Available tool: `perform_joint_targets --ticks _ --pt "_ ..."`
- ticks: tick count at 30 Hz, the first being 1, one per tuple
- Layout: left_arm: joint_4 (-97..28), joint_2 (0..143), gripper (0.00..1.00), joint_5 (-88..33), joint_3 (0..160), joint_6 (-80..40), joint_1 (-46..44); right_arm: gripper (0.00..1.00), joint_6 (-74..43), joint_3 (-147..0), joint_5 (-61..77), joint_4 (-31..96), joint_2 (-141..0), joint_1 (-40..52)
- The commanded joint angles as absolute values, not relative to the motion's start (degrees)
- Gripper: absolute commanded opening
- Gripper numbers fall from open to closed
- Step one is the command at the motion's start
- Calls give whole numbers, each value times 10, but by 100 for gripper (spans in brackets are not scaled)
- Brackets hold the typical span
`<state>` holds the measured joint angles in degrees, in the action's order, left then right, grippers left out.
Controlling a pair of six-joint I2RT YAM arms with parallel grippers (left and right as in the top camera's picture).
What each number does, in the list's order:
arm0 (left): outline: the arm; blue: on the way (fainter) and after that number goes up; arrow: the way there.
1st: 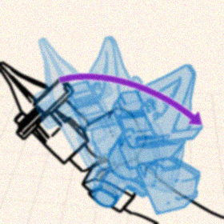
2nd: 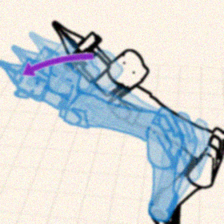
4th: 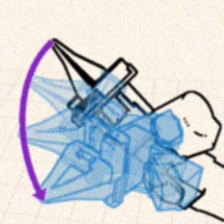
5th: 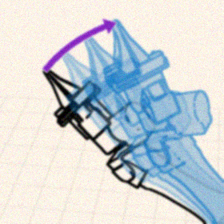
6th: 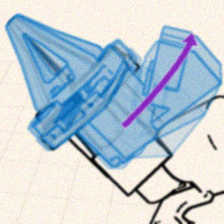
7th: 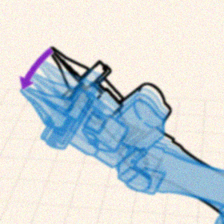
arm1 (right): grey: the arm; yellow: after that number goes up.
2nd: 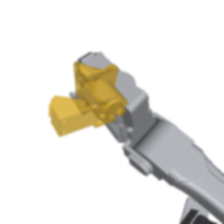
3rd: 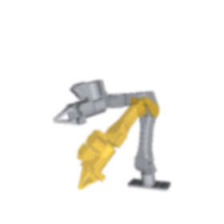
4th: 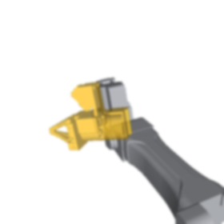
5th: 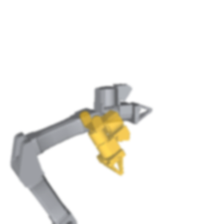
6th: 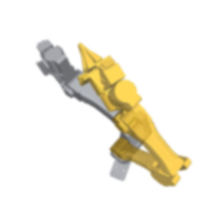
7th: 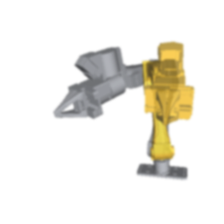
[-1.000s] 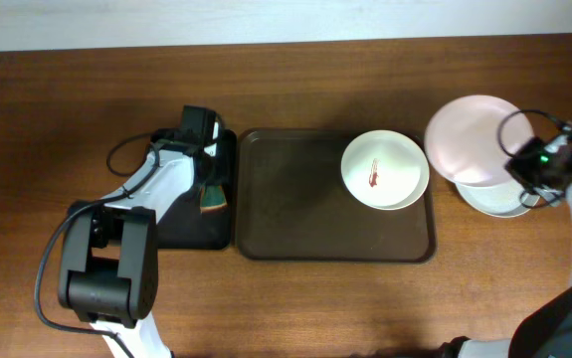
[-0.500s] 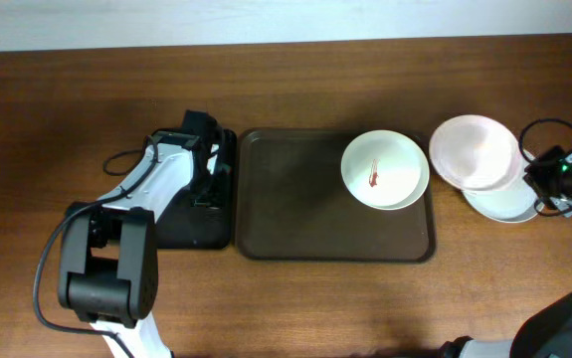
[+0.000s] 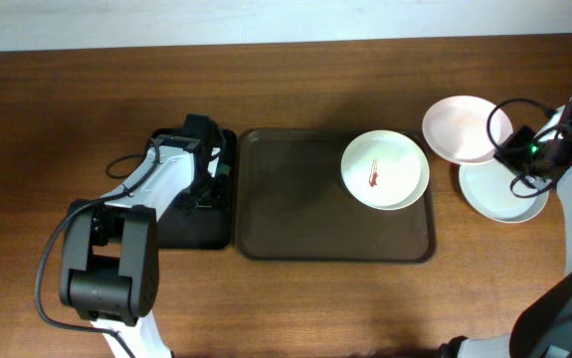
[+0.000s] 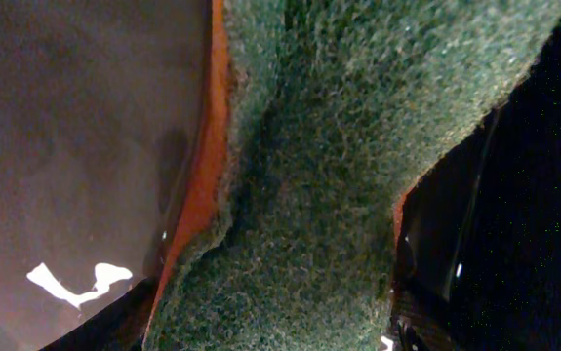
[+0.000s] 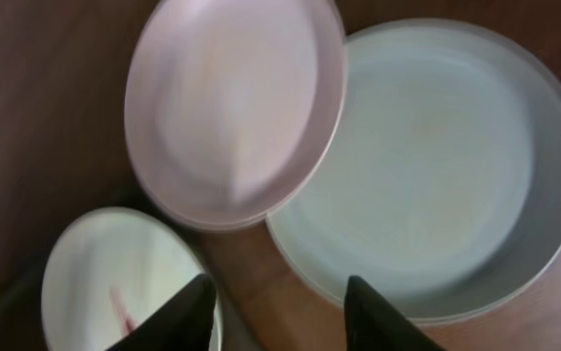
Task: Clean dirty plates on tray and stack at the side
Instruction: 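Move right gripper back to the last plate and grip its rim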
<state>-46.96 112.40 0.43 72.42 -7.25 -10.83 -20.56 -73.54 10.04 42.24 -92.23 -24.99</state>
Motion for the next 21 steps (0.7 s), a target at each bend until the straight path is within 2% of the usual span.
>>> perform_joint_targets --ticks 1,2,3,6,8,9,17,20,21 --pt "-468 1135 52 -4 715 -66 -105 45 -265 -737 65 398 -942 -251" --pt "-467 1134 12 -4 715 -66 -105 45 -282 -737 63 388 -952 -251" --pt "-466 1135 0 -4 715 -66 -105 45 -293 -737 63 378 -961 -251" --pt "-466 1135 0 -4 715 -66 -105 48 -311 -737 63 359 -991 -251" --pt "-466 1135 59 -4 715 -66 -105 48 -320 -737 63 353 -1014 -251" --pt "-466 1135 68 -4 715 -66 -105 48 -320 -737 63 350 -1022 -251" --pt "-466 1135 69 -4 715 -66 -105 47 -321 -737 53 336 -1089 -251" --pt "-465 1135 70 -4 715 -66 -105 35 -324 -737 53 344 -1101 -251" --pt "-465 1135 70 -4 715 -66 -105 26 -324 -737 51 347 -1101 -251"
